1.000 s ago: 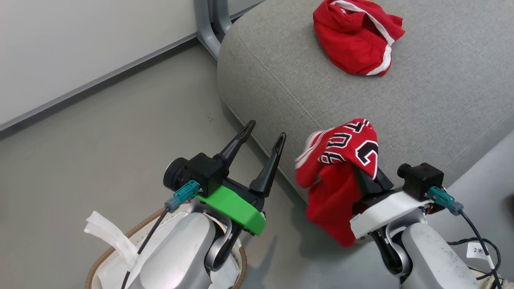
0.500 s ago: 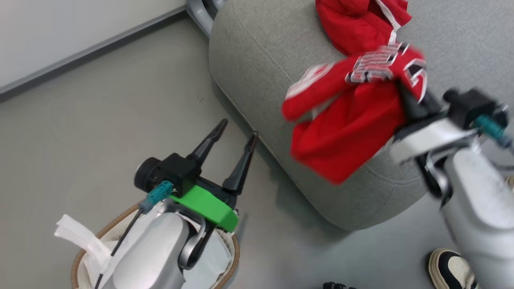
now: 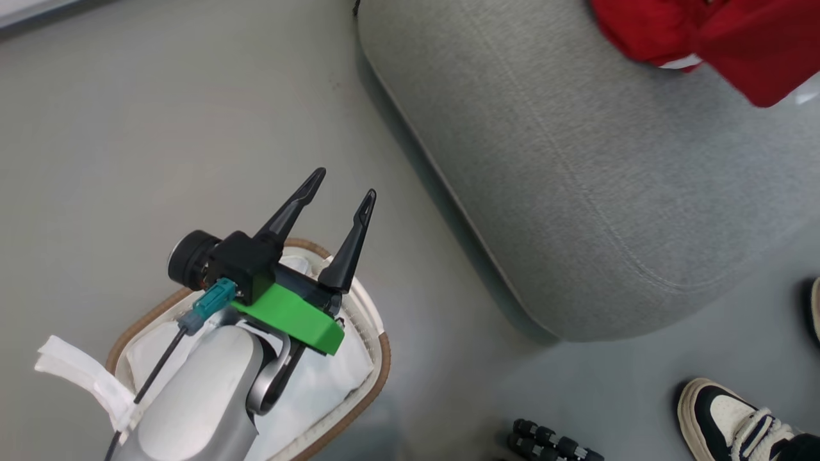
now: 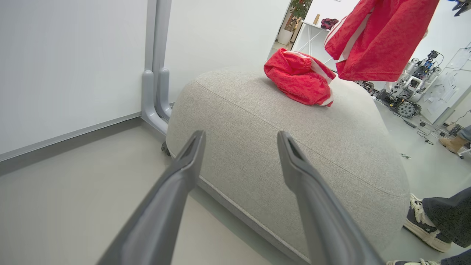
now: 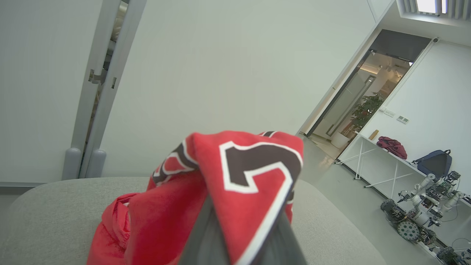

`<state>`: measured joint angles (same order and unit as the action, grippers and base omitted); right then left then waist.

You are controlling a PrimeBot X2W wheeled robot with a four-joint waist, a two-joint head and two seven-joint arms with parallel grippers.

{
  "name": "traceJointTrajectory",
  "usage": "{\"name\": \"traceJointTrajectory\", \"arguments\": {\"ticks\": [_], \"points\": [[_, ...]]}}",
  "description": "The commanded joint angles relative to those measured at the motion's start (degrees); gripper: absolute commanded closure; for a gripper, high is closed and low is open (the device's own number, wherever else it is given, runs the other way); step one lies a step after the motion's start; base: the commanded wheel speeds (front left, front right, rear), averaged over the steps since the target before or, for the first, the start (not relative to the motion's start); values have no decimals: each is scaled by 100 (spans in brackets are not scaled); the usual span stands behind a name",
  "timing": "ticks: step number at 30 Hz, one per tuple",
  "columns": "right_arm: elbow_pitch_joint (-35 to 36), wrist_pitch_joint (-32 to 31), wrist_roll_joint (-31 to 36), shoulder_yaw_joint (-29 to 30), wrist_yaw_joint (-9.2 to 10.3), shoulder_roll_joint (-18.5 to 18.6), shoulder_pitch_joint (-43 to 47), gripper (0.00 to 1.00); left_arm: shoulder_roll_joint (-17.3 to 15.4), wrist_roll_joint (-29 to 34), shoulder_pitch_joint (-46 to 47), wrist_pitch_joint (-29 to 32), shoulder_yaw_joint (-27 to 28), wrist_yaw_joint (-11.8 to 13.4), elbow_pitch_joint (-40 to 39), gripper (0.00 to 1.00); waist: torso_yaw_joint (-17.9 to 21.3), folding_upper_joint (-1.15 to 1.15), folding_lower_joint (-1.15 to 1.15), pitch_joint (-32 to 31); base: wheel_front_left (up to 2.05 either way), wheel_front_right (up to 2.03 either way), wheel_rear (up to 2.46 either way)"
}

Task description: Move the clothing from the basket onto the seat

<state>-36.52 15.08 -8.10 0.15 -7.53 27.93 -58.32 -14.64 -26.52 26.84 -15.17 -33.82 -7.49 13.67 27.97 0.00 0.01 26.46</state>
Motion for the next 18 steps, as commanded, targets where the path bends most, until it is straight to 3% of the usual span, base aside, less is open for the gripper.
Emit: {"name": "traceJointTrajectory", "arguments": {"ticks": [1,6,10,11,12,13,18], "points": [[-173,-23,170,53,8,91,-162,100,-64,18,145,4,6,1,-22,0,-441,0,-1,446,0,0,0],[-786,-103,741,993,8,295,-614,100,-114,-8,362,4,-59,0,-100,0,-801,0,-1,768,0,0,0],[-1039,-182,1164,1715,8,148,-545,100,-147,-15,429,4,-14,0,-102,0,-946,0,-1,907,0,0,0],[-1110,-174,1217,1856,8,74,-501,95,-151,-19,438,4,-5,0,-101,0,-968,0,-1,931,0,0,0],[-1175,-146,1282,1992,8,-18,-436,60,-156,-23,444,4,3,0,-101,0,-988,0,-1,951,0,0,0],[-1220,-122,1319,2070,8,-104,-369,1,-165,-22,440,4,11,0,-92,0,-999,0,-1,959,0,0,0],[-1271,5,1362,2453,9,-546,338,0,-89,8,250,4,246,0,46,0,-1013,0,-1,825,0,0,0]]}}
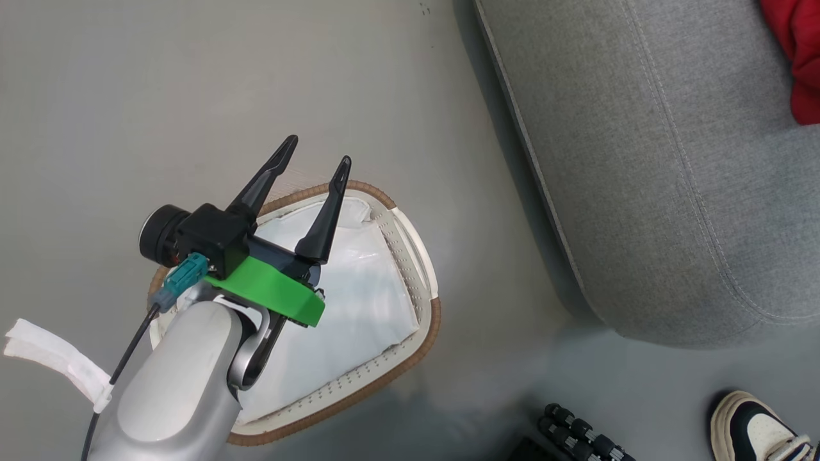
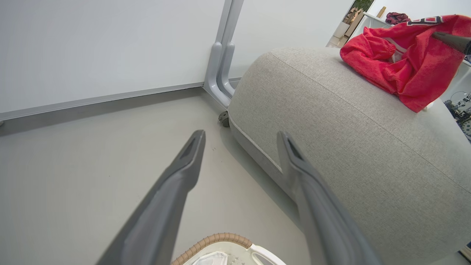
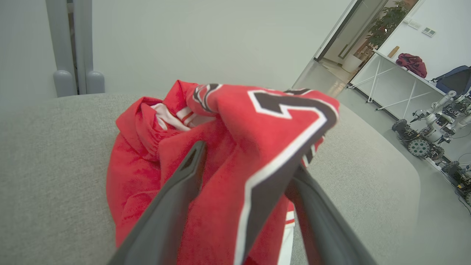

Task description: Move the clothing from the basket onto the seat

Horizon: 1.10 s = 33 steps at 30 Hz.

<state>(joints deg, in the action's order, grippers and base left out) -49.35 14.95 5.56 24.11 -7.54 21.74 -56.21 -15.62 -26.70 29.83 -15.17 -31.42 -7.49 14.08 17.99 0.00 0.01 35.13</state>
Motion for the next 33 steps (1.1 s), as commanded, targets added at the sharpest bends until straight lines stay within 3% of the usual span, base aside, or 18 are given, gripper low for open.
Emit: {"name": "traceJointTrajectory", "arguments": {"ticks": [1,10,14,22,33], "points": [[118,22,-75,154,10,-7,252,0,34,44,-75,4,45,0,20,0,-27,0,-1,-81,0,0,0],[1278,29,-691,326,9,-627,1762,0,187,122,-297,4,523,0,239,0,-166,0,-1,-499,0,0,0],[2025,29,-903,-43,9,-963,2469,0,294,195,-471,4,775,0,270,0,-260,0,-1,-759,0,0,0],[2857,25,-1285,-889,9,-1264,3087,0,530,354,-790,4,1297,0,428,0,-669,0,-1,-1214,0,0,0],[2992,24,-1441,-1975,9,-1309,3184,0,812,699,-1121,3,2245,0,703,0,-1478,0,-1,-1749,0,0,0]]}}
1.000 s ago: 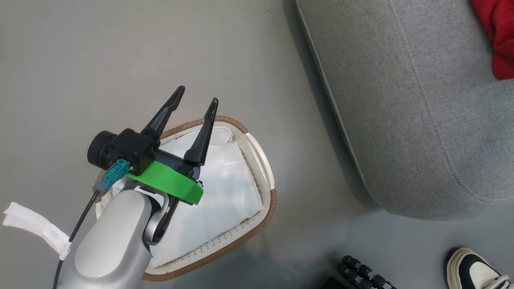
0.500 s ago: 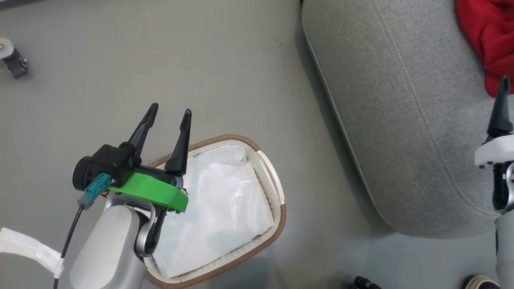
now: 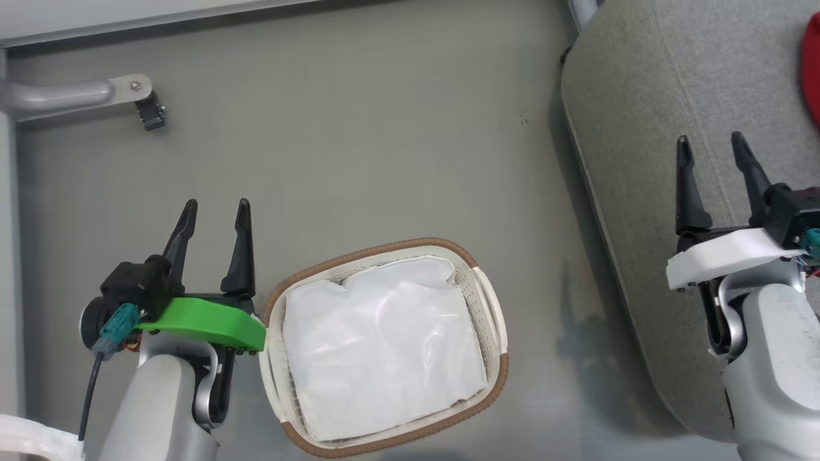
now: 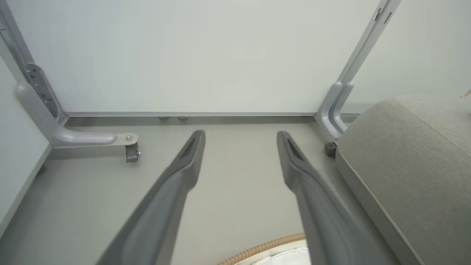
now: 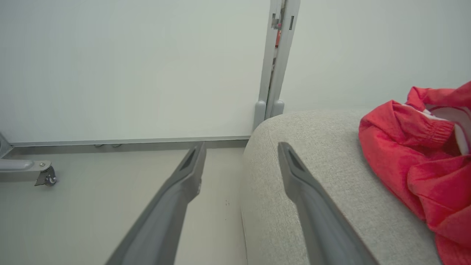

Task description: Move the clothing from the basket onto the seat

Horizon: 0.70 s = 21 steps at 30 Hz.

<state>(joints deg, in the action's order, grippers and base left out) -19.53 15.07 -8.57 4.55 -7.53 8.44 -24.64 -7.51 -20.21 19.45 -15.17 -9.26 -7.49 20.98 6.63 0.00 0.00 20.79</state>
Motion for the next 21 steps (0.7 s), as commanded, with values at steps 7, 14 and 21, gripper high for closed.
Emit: {"name": "traceJointTrajectory", "arguments": {"ticks": [7,14,21], "points": [[-180,13,-148,-600,8,-153,79,0,145,338,-323,4,415,0,65,0,-595,0,0,-653,0,0,0],[-305,12,-192,-751,8,-341,203,0,223,364,-519,4,510,0,95,0,-630,0,0,-864,0,0,0],[-380,13,-220,-717,8,-459,508,0,312,212,-790,4,556,0,80,0,-573,0,0,-1165,0,0,0]]}}
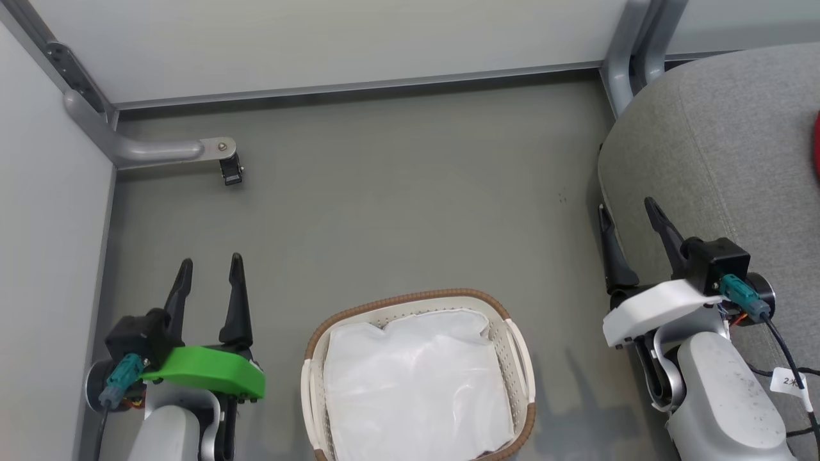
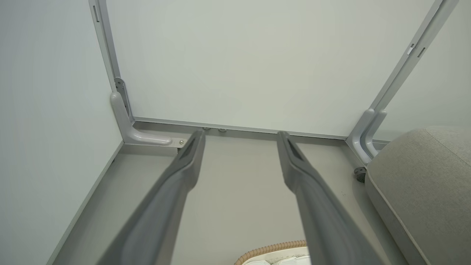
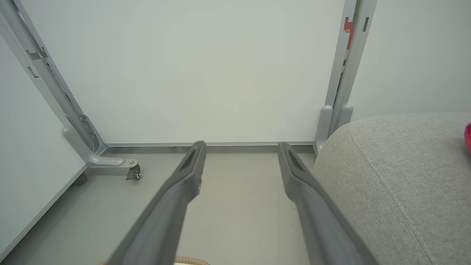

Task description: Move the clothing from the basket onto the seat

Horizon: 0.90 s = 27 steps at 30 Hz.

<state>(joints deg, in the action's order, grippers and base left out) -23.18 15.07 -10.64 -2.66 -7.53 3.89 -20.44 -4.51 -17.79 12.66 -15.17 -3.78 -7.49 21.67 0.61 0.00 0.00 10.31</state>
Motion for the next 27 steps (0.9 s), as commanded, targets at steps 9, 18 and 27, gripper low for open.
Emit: {"name": "traceJointTrajectory", "arguments": {"ticks": [9,18,27], "points": [[-16,13,-83,21,8,-62,519,0,87,-34,-502,4,148,0,57,0,107,0,0,-517,0,0,0],[-59,-3,-115,21,0,-100,602,100,143,-221,-624,2,183,0,74,100,112,0,0,-634,0,0,0],[-98,-241,-854,134,0,-128,736,100,164,-903,-657,212,265,0,103,100,103,0,0,-657,0,0,0]]}}
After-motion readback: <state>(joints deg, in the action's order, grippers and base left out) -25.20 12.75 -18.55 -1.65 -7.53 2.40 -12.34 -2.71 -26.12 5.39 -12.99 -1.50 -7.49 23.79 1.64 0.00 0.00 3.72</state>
